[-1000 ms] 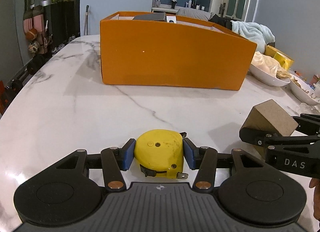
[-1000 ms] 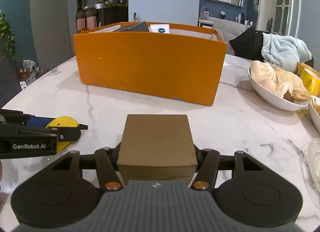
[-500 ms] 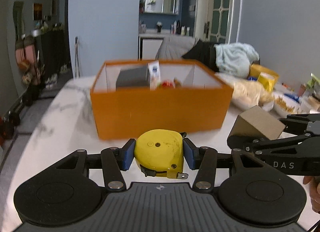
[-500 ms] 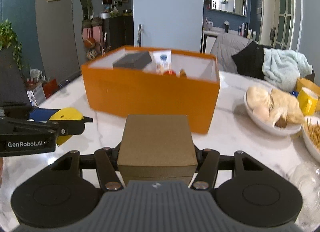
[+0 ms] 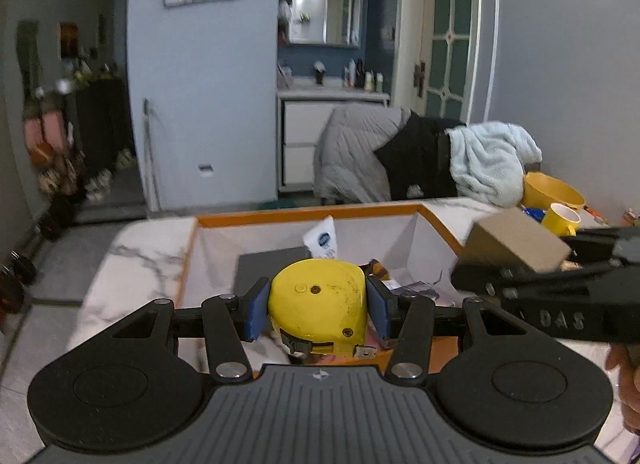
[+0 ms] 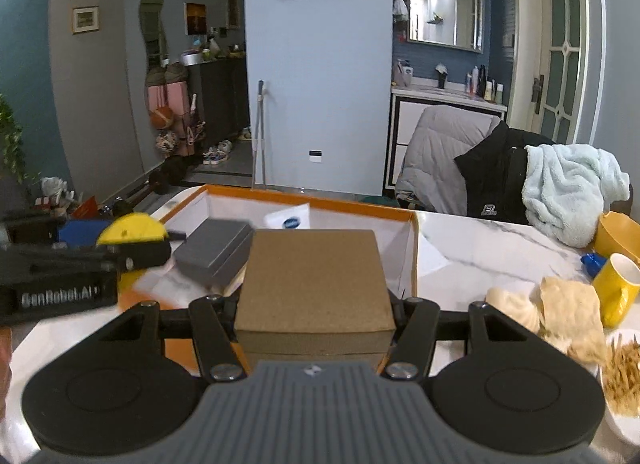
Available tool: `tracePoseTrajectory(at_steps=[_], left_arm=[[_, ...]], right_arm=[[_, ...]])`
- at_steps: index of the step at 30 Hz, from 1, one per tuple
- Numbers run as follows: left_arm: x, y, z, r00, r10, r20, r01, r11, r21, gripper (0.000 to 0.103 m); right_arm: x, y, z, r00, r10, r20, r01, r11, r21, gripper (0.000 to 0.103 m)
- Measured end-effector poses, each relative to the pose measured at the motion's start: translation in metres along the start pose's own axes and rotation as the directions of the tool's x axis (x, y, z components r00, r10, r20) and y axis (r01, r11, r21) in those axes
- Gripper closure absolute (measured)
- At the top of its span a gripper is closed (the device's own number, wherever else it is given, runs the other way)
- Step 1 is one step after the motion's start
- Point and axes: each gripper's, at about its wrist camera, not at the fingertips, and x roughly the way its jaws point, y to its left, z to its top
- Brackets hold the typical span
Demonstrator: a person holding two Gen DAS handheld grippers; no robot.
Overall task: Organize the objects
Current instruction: 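Lift the tape measure and cube over the orange box and lower them inside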
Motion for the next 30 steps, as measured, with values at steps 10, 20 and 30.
tracePoseTrajectory(at_steps=[10, 20, 30], left_arm=[[0.06, 0.007, 0.005, 0.996, -0.018, -0.088, 0.018, 1.0, 0.004, 0.044], [0.098, 0.013, 0.016, 0.992, 0.086, -0.092, -0.082, 0.996, 0.041, 0.045], [0.127, 0.023, 0.034, 0.986, 0.111, -0.124, -0.106, 0.993, 0.044, 0.045]], right_arm=[[0.055, -0.011, 0.021, 0.999, -0.019, -0.036, 0.019, 1.0, -0.009, 0.042], [0.107, -0.008, 0.018, 0.994, -0.002, -0.113, 0.003, 1.0, 0.006, 0.042], [0.145, -0.01, 0.013, 0.977, 0.02, -0.212, -0.008, 0.998, 0.057, 0.042]])
